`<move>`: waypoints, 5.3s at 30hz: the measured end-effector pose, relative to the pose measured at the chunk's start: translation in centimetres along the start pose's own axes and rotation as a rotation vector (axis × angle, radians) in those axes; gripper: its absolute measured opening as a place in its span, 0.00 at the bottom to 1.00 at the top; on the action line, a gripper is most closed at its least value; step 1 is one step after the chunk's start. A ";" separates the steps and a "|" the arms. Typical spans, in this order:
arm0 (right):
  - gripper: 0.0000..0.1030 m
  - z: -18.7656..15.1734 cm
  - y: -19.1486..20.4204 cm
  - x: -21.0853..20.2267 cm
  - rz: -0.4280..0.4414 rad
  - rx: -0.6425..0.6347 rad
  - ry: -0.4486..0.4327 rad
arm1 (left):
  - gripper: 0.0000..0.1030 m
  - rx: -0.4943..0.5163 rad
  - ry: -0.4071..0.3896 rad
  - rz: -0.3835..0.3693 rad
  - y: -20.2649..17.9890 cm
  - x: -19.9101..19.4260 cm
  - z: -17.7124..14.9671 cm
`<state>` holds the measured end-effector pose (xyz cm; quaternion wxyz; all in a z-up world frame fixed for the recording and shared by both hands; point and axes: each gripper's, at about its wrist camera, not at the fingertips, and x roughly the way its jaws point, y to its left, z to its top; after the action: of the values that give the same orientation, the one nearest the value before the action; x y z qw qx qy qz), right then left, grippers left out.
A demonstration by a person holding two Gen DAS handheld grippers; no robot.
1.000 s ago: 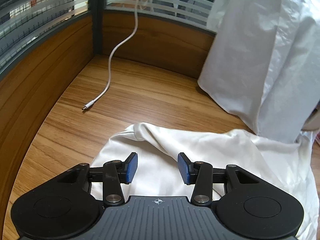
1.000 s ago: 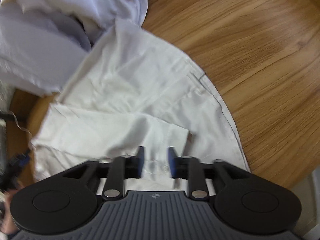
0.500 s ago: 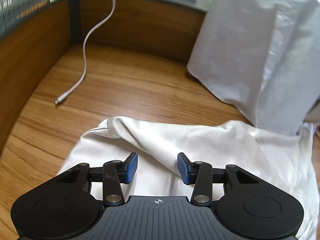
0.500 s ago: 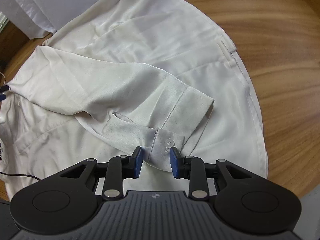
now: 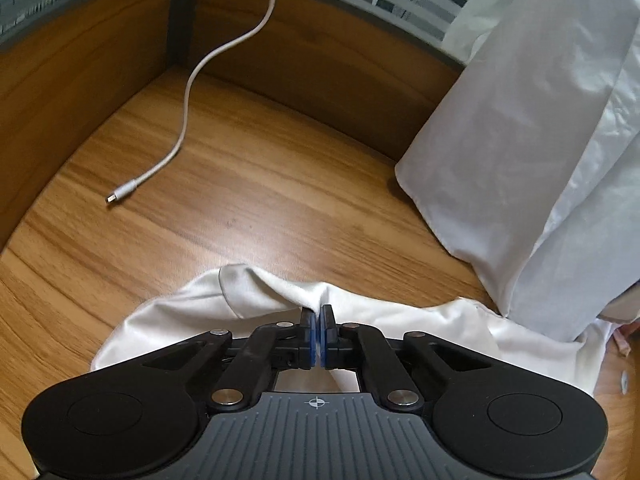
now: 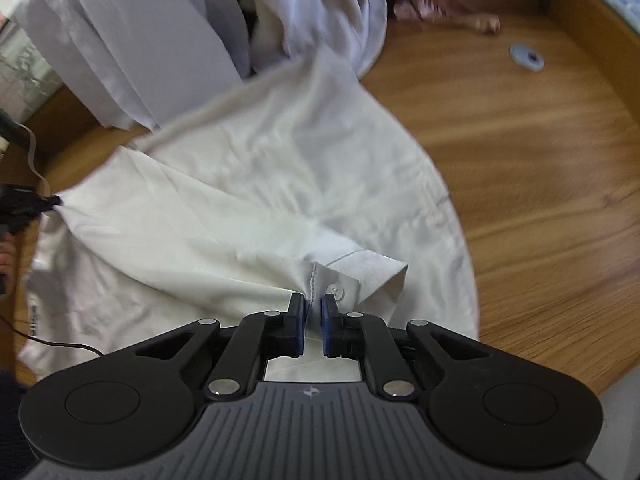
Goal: Fold clothes
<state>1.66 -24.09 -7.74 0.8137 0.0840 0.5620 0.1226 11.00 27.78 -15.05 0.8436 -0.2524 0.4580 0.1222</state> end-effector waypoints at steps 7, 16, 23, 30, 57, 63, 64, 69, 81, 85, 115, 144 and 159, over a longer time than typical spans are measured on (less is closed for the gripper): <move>0.09 -1.2 -0.5 0.1 -0.002 -0.043 0.072 | 0.25 0.017 0.031 0.023 1.1 -0.6 -1.6; 0.10 -3.8 -0.6 4.6 -0.056 -0.065 0.145 | 0.24 -0.067 0.014 0.064 3.7 -0.1 -1.9; 0.28 -3.7 -1.2 4.5 -0.086 -0.100 0.159 | 0.24 -0.048 -0.013 0.086 3.9 -0.6 -1.7; 0.28 -3.1 -1.1 3.5 -0.101 -0.129 0.087 | 0.24 0.036 -0.057 0.077 3.1 -3.7 -2.7; 0.36 -9.5 8.7 -0.6 0.207 -0.483 -0.127 | 0.30 0.233 -0.167 0.086 7.9 -20.5 -17.0; 0.36 -14.3 12.2 -0.6 0.175 -0.450 -0.143 | 0.32 0.377 -0.128 0.033 11.5 -21.0 -19.1; 0.36 -15.1 12.7 -0.5 0.161 -0.430 -0.148 | 0.32 0.414 -0.121 0.017 11.9 -20.8 -19.3; 0.36 -19.8 15.0 -0.9 0.108 -0.324 -0.205 | 0.32 0.586 -0.083 -0.076 12.9 -18.2 -19.3; 0.36 -29.8 19.3 -1.3 0.077 -0.185 -0.244 | 0.40 0.749 -0.019 -0.099 11.4 -10.4 -17.2; 0.38 -31.6 19.9 -1.4 0.069 -0.191 -0.227 | 0.40 0.673 0.049 -0.160 11.9 -9.5 -16.1; 0.47 -34.1 17.0 -2.1 0.041 -0.132 -0.220 | 0.04 0.657 -0.091 -0.064 10.8 -9.5 -16.0; 0.82 -36.8 15.4 19.2 0.327 -0.551 -0.443 | 0.05 0.747 -0.077 -0.028 10.5 -8.3 -16.9; 0.02 -36.2 15.3 23.2 0.423 -0.709 -0.210 | 0.05 0.719 -0.057 -0.014 10.2 -8.3 -16.7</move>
<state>-25.95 -2.69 -37.15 0.8019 -0.0754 0.3698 0.4632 -9.91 27.55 -18.92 0.8917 0.0610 0.4462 -0.0456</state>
